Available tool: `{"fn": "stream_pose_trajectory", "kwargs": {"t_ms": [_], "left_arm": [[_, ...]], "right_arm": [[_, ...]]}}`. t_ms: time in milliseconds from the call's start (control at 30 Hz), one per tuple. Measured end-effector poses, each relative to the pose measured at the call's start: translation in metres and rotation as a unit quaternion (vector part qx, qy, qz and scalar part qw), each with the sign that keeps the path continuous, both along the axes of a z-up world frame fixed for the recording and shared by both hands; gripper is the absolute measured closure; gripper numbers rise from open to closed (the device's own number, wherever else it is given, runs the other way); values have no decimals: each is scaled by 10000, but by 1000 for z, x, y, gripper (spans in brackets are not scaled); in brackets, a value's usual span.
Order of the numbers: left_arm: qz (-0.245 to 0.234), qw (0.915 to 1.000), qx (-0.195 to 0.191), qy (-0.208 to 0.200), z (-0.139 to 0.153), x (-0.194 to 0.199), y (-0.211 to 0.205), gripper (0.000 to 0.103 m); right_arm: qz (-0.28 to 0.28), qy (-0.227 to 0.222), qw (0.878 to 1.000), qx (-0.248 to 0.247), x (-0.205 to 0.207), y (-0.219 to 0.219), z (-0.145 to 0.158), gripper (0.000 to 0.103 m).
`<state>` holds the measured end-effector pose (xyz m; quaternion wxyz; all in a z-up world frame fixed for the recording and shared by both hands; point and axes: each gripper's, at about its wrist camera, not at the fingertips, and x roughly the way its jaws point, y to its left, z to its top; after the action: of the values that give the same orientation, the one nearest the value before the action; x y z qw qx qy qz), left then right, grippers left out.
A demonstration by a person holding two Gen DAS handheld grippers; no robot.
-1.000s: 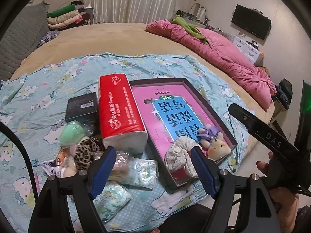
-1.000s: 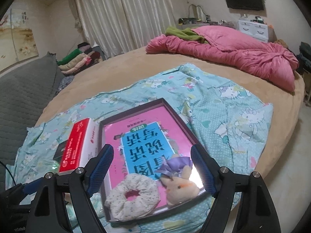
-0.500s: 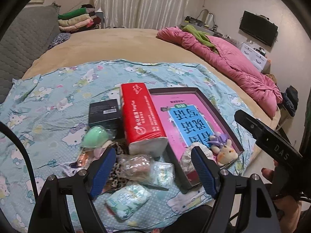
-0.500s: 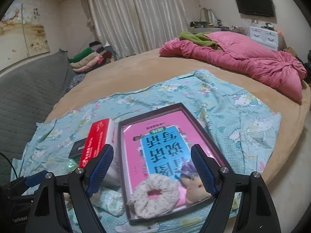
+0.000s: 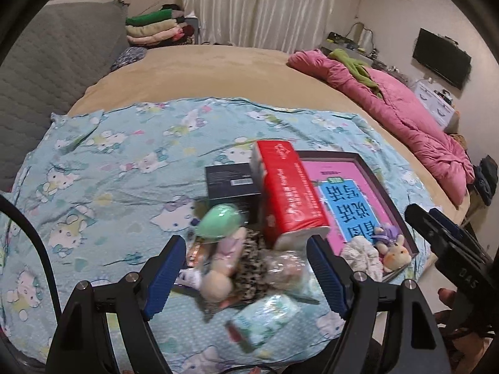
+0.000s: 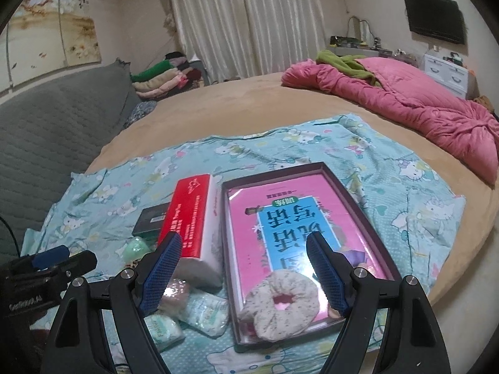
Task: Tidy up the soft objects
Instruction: 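Move both open tools back toward the remaining pile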
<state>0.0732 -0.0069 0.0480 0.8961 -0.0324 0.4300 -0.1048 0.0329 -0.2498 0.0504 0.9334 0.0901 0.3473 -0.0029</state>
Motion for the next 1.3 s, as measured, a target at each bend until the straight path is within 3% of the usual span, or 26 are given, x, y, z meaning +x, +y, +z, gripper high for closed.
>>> {"fn": "stream_pose_trajectory", "kwargs": {"t_ms": [433, 833, 1067, 1300], "left_arm": [[355, 9991, -94, 196, -9, 0, 58, 24], [440, 9975, -284, 484, -38, 1, 85, 24], [496, 9961, -187, 709, -63, 6, 90, 24], [602, 9932, -422, 904, -85, 16, 101, 24]], "right_arm": [[594, 127, 9981, 41, 2, 33, -4, 20], [1180, 505, 9917, -80, 5, 69, -33, 20], [1362, 743, 9877, -179, 7, 85, -54, 20], [1397, 1004, 9848, -229, 14, 90, -79, 20]]}}
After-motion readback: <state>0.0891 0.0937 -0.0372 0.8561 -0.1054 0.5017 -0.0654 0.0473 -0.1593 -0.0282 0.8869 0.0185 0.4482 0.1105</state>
